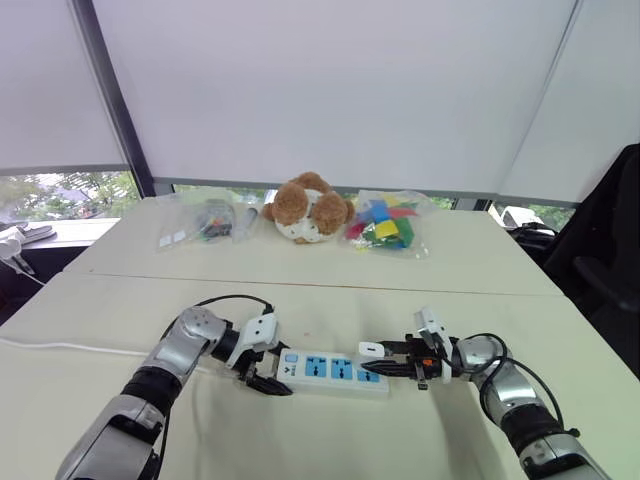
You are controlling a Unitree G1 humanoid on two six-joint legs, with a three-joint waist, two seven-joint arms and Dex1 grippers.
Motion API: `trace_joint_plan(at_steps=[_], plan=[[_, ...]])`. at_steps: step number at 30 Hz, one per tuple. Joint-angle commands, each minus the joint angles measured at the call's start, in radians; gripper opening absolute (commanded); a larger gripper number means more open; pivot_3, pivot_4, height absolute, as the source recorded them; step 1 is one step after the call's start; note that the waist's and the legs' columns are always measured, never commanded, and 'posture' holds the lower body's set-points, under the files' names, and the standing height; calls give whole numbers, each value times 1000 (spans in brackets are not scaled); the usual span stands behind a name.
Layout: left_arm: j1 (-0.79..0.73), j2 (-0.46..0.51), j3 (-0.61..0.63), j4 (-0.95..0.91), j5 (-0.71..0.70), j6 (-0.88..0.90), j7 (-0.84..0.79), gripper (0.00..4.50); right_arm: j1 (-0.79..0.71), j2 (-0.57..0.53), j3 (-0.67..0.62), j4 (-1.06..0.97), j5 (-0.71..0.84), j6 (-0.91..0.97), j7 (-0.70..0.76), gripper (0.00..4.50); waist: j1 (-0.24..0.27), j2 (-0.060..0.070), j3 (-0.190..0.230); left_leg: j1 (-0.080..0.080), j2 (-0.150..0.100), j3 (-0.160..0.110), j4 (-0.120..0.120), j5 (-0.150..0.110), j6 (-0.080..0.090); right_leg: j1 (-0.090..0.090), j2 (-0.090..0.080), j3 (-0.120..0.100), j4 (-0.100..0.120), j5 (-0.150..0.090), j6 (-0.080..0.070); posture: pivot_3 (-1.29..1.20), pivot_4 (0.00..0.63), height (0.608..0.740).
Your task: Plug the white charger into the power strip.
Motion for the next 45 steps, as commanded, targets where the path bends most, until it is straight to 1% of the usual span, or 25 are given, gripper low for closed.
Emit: trace_joint_plan(at_steps=[1,5,6,7,9,11,12,15,18,22,25,27,29,31,33,35,36,37,39,41,42,43,45], plan=[[-1,24,-18,22,32,-23,-33,3028,99,-88,2,-3,-82,85,-15,721,2,1,0,-1,0,0,0,0,-1,0,-1,0,-1,0,0,0,150,739],[-10,18,-19,49,36,-38,-29,3028,126,-116,-48,-148,-30,155,-35,721,9,7,4,-4,-2,0,-1,-1,-2,-2,-6,-3,-5,0,0,0,150,739],[-13,15,-20,57,38,-42,-26,3028,131,-122,-61,-179,-18,170,-41,1770,11,8,4,-4,-4,1,-2,-1,-3,-2,-9,-6,-6,0,0,0,150,739],[-16,12,-22,64,39,-46,-25,3028,136,-125,-70,-202,-10,184,-46,2114,17,8,5,-5,-5,1,-3,-1,-3,-3,-14,-13,-6,0,0,0,150,739],[-21,5,-25,84,43,-60,-24,3028,146,-125,-98,-282,22,223,-67,3171,16,11,7,-6,-5,4,-4,-2,-4,-4,-18,-18,-8,0,0,0,150,739],[-27,0,-28,102,46,-72,-23,3028,155,-122,-124,-343,43,251,-84,4189,4,13,8,-5,-5,6,-4,-2,-4,-5,-19,-18,-9,0,0,0,150,739],[-30,-3,-29,110,48,-77,-23,3028,160,-119,-139,-377,58,270,-99,4432,1,15,10,-5,-5,5,-4,-2,-4,-4,-19,-19,-8,0,0,0,150,739],[-35,-5,-29,128,52,-90,-24,3028,195,-141,-189,-498,105,331,-129,4432,0,22,15,-5,-5,5,-3,-2,-4,-4,-19,-19,-8,0,0,0,150,739],[-38,0,-26,140,57,-101,-22,3028,259,-197,-258,-617,153,405,-146,4432,4,22,16,-6,-6,5,-2,-2,-4,-4,-18,-20,-8,0,0,0,150,739],[-41,2,3,152,46,-88,19,3028,411,-343,-412,-811,256,559,-143,4432,9,23,18,-8,-6,5,-2,-2,-4,-4,-18,-20,-11,1,1,0,150,739],[-47,-10,49,138,7,-15,59,3028,566,-455,-561,-937,314,672,-111,4432,9,21,22,-7,-6,4,-1,-2,-4,-3,-15,-20,-10,1,2,0,150,739],[-51,-18,67,121,5,19,108,3028,661,-488,-655,-1003,340,732,-111,4432,10,17,26,-6,-6,2,-1,-2,-4,-2,-14,-20,-10,2,3,0,150,739],[-56,-30,78,113,15,52,169,3028,720,-493,-695,-1049,344,756,-120,4432,10,13,28,-6,-6,0,0,-2,-3,-2,-12,-20,-10,3,5,0,150,739],[-59,-40,84,105,22,78,218,3028,757,-473,-708,-1082,337,757,-143,4432,11,12,29,-6,-6,0,1,-2,-3,-2,-12,-20,-10,4,7,0,150,739],[-55,-45,83,96,23,88,232,3028,771,-449,-700,-1101,333,756,-170,4432,19,11,30,-6,-7,1,2,-1,-3,-2,-12,-20,-10,4,7,0,150,739],[-50,-50,84,90,19,86,233,4067,769,-433,-669,-1103,311,740,-186,4500,23,10,31,-7,-7,1,2,-1,-3,-3,-11,-20,-11,4,8,0,150,739],[-47,-51,85,85,17,85,233,4378,768,-430,-656,-1102,298,730,-187,4500,24,10,31,-8,-7,1,2,-1,-3,-4,-11,-20,-11,4,8,0,150,739],[-46,-52,88,82,17,78,240,4450,765,-430,-642,-1099,286,719,-187,4500,25,10,31,-9,-7,1,2,-1,-3,-5,-11,-19,-11,4,8,0,150,739],[-53,-50,98,79,20,63,265,4450,754,-432,-618,-1087,273,707,-187,4500,26,10,31,-16,-12,1,2,-1,-3,-12,-11,-19,-11,5,9,0,150,739],[-63,-42,115,72,19,47,296,4450,734,-431,-595,-1069,267,701,-187,4500,27,10,31,-22,-13,1,3,-1,-3,-18,-12,-19,-11,8,15,0,150,739],[-64,-32,126,59,10,47,297,4450,727,-431,-586,-1061,265,697,-186,4500,27,10,32,-23,-14,1,3,-1,-3,-18,-12,-19,-11,8,15,0,150,739],[-58,-13,141,23,-6,60,284,4450,720,-431,-580,-1054,266,694,-183,4500,27,9,34,-23,-14,1,3,-1,-3,-18,-12,-19,-11,8,15,0,150,739],[-26,48,180,-112,-69,127,223,4450,705,-429,-577,-1038,274,693,-180,4500,22,6,39,-24,-15,0,3,-1,-3,-19,-12,-19,-11,8,15,0,150,739]])
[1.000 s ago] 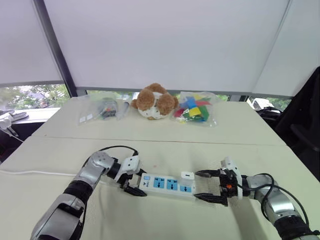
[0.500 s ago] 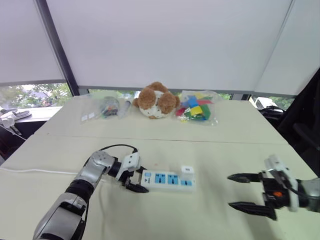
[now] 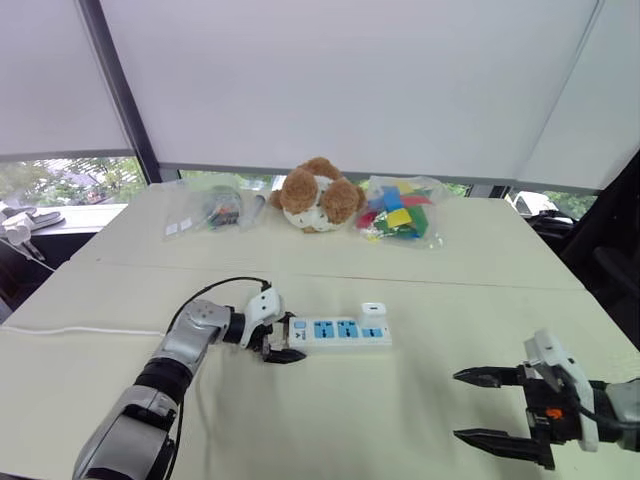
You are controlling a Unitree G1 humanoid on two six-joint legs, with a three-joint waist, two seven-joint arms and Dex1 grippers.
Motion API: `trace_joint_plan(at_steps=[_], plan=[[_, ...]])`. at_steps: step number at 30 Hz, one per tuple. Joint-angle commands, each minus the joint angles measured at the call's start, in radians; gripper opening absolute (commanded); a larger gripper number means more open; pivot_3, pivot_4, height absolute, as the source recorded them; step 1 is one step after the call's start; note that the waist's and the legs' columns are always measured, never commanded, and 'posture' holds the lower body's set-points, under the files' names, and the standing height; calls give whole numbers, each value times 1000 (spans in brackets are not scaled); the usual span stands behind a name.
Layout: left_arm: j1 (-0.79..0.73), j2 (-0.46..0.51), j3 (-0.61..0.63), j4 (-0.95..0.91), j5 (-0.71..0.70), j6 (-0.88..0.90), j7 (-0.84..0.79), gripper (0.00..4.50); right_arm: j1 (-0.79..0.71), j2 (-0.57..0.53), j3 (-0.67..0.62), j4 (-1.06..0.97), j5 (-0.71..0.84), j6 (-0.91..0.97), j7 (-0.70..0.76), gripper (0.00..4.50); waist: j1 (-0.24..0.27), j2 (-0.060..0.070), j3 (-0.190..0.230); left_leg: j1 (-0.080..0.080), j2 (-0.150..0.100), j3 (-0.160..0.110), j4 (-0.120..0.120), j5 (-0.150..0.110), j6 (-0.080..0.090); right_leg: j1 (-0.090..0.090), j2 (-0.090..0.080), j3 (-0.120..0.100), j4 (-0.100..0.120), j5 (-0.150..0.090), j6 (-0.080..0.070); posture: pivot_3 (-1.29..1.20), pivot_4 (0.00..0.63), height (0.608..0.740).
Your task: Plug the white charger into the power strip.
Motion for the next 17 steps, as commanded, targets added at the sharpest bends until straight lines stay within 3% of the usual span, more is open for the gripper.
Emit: trace_joint_plan(at_steps=[1,5,9,13,17], plan=[[43,126,94,-240,-106,137,-78,4450,-24,6,-10,21,17,-15,8,4500,-7,-2,5,-1,0,0,-1,0,0,-1,0,0,0,0,0,0,150,739],[175,300,164,-579,-256,414,-157,4450,-53,13,-2,65,23,-22,15,4500,-3,0,9,-6,2,0,-1,0,-1,-7,0,0,2,-1,5,0,150,739],[379,420,301,-814,-371,606,-108,4450,-69,42,26,121,4,-43,7,4500,4,2,9,-12,0,-1,-1,0,-1,-11,-1,-1,2,-2,7,0,150,739],[593,429,435,-957,-429,689,-11,4450,-93,80,17,168,11,-31,-38,4500,2,2,12,-15,-1,-1,1,0,-1,-14,-2,-2,3,-3,7,0,150,739],[709,365,493,-1022,-464,709,97,4450,-81,98,17,168,17,-14,-67,4500,3,3,12,-15,-2,-1,3,1,-2,-13,-4,-1,3,-2,7,0,150,739]])
